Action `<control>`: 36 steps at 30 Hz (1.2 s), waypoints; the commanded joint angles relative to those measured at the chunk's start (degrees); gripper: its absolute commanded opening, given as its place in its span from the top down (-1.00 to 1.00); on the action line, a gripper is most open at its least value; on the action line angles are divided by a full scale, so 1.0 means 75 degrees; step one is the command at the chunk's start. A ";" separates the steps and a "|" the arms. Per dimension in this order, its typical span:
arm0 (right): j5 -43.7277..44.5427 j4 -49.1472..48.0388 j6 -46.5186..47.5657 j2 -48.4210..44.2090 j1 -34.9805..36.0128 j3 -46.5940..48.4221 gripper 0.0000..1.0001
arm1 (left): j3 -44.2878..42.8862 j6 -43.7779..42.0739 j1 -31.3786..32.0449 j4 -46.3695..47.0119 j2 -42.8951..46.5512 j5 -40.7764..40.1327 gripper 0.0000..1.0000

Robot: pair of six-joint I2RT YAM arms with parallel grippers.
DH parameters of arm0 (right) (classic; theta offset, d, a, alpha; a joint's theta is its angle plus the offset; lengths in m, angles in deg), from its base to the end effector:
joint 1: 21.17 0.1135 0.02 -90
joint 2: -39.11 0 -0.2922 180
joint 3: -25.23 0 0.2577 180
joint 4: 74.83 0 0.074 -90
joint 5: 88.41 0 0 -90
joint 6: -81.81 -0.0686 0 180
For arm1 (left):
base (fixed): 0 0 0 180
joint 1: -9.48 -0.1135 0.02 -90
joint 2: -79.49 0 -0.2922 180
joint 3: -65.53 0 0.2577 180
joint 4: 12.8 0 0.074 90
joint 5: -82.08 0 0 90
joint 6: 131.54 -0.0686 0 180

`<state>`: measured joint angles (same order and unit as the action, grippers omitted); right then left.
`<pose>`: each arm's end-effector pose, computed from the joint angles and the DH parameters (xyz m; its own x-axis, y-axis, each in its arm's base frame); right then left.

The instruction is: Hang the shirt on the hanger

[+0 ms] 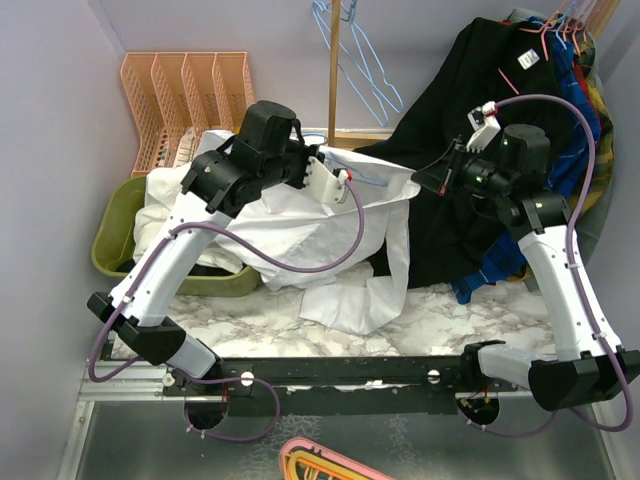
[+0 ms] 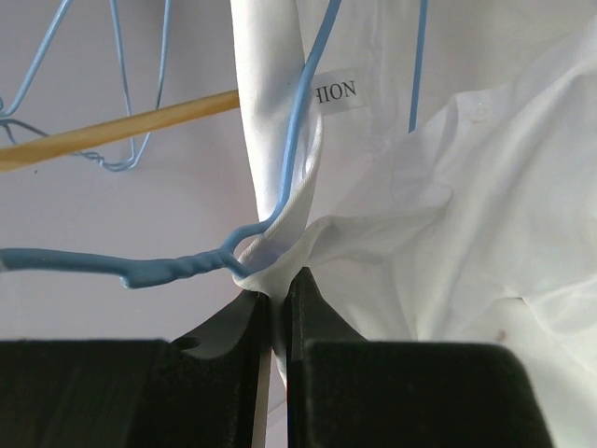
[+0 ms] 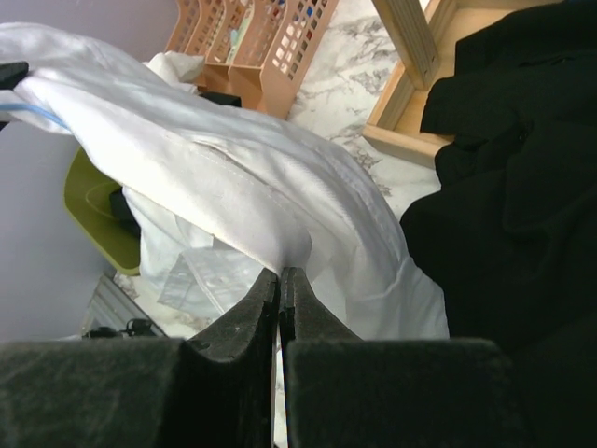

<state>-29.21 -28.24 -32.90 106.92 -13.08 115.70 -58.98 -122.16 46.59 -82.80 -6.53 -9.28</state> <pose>0.2613 0.0726 0.4294 -0.6090 0.2761 -0.7435 -0.3629 0.7366 0.5708 0.2586 -0.1936 0.4909 0.5113 0.8500 -0.1267 0.5069 -0.1792 0.8432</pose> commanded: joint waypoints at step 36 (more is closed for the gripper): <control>0.0618 -0.0939 -0.0109 0.0084 0.2916 0.0676 -0.99 | -0.0500 0.3773 0.0568 0.0400 0.0521 0.0866 1.00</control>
<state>-26.98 -34.14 -40.76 117.23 8.72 127.42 -62.67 -95.76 51.20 -79.71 -5.24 -8.06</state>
